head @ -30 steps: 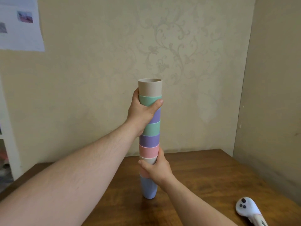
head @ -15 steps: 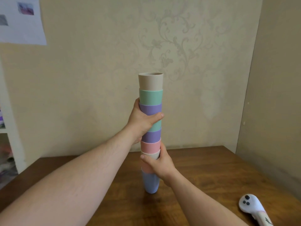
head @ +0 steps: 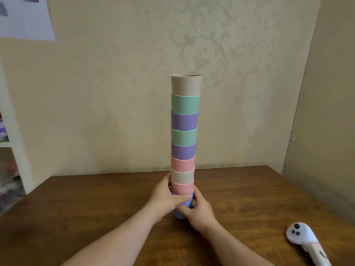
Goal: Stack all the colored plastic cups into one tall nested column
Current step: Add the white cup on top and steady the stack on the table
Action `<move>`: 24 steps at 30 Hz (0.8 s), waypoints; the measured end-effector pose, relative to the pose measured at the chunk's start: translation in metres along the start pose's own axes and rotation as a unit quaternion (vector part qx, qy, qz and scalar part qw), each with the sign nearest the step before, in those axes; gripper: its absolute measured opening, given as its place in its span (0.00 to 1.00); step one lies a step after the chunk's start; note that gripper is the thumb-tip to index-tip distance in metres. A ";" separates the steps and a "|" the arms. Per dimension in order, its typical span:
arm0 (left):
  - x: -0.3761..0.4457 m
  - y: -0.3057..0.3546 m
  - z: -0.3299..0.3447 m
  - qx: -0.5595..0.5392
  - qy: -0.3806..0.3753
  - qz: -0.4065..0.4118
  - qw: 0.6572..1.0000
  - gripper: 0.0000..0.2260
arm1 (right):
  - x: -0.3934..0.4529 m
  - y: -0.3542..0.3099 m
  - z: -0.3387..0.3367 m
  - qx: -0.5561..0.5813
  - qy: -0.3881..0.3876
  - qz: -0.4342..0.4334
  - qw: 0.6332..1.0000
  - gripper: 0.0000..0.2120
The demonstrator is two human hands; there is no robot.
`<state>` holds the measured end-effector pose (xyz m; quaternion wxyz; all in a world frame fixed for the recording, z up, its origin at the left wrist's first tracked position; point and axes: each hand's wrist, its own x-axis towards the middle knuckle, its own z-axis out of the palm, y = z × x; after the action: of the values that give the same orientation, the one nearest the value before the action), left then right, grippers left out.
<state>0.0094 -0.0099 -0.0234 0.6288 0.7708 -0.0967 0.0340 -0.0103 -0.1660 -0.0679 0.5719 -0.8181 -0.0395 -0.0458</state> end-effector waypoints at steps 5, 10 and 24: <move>0.003 -0.025 -0.001 0.018 0.006 -0.033 0.999 0.38 | 0.016 0.001 -0.002 -0.024 0.011 0.005 1.000 0.32; 0.033 -0.034 -0.001 0.039 0.039 -0.043 0.998 0.37 | 0.044 -0.001 0.007 -0.098 0.024 -0.012 0.995 0.32; 0.138 -0.074 -0.029 0.045 0.028 -0.045 0.998 0.37 | 0.150 0.014 -0.004 -0.082 -0.032 -0.002 0.996 0.34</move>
<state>0.1609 0.0182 -0.0644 0.5966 0.8008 -0.0426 0.0314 0.1400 -0.1727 -0.0612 0.5015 -0.8630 -0.0555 -0.0240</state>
